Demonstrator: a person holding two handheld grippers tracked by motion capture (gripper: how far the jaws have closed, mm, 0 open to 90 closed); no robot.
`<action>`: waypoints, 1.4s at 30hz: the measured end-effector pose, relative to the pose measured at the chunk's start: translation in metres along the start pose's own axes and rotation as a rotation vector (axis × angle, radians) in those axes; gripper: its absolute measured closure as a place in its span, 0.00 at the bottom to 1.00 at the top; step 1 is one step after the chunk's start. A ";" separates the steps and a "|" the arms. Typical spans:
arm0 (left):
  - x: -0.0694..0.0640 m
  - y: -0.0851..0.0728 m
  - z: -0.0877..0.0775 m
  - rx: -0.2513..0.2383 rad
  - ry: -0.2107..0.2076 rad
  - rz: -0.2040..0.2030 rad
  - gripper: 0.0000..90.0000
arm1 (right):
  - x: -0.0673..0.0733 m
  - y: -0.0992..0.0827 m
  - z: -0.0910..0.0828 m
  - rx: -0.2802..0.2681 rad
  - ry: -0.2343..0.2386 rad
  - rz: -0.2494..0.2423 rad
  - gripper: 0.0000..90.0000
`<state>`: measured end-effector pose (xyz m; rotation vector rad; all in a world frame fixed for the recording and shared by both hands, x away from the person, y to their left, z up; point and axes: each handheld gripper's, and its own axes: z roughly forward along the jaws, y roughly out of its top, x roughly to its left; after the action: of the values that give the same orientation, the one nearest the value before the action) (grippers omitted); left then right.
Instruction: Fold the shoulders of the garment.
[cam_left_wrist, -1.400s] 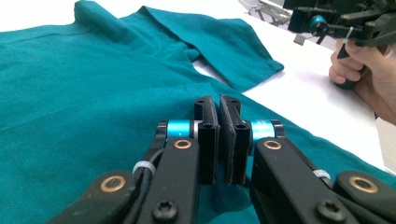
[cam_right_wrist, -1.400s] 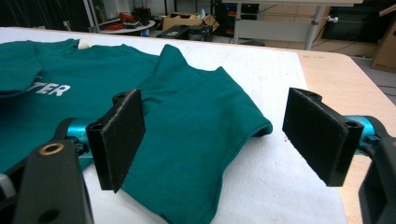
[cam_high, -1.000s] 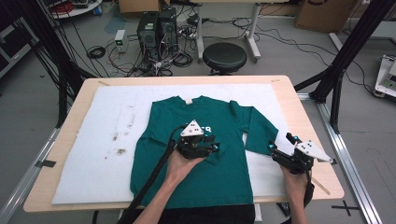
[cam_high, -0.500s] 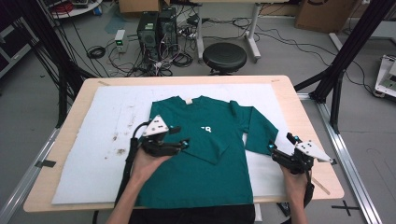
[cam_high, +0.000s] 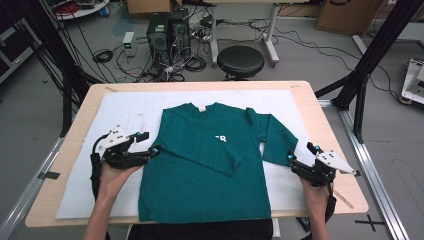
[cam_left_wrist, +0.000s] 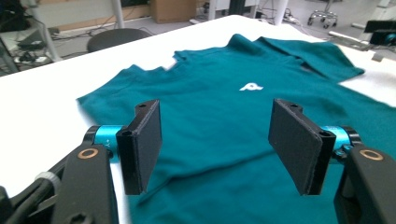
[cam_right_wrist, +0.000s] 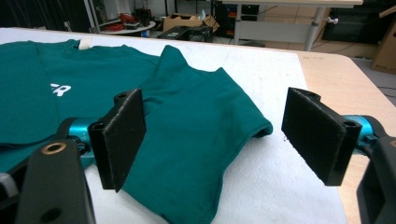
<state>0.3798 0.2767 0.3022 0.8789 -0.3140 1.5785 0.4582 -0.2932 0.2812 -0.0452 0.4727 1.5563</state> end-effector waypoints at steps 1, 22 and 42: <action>0.003 -0.003 -0.004 0.003 0.011 0.002 0.38 | 0.000 0.000 0.000 -0.001 0.001 0.001 0.25; 0.063 -0.066 -0.069 -0.008 0.260 -0.113 0.33 | 0.001 0.000 0.000 0.003 -0.005 -0.009 0.25; 0.067 -0.082 -0.073 -0.047 0.358 -0.095 0.37 | 0.003 0.001 0.003 0.030 -0.011 -0.040 0.26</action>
<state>0.4325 0.3913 0.2762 0.5528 -0.0524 1.5980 0.4576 -0.2892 0.2832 -0.0232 0.4834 1.5097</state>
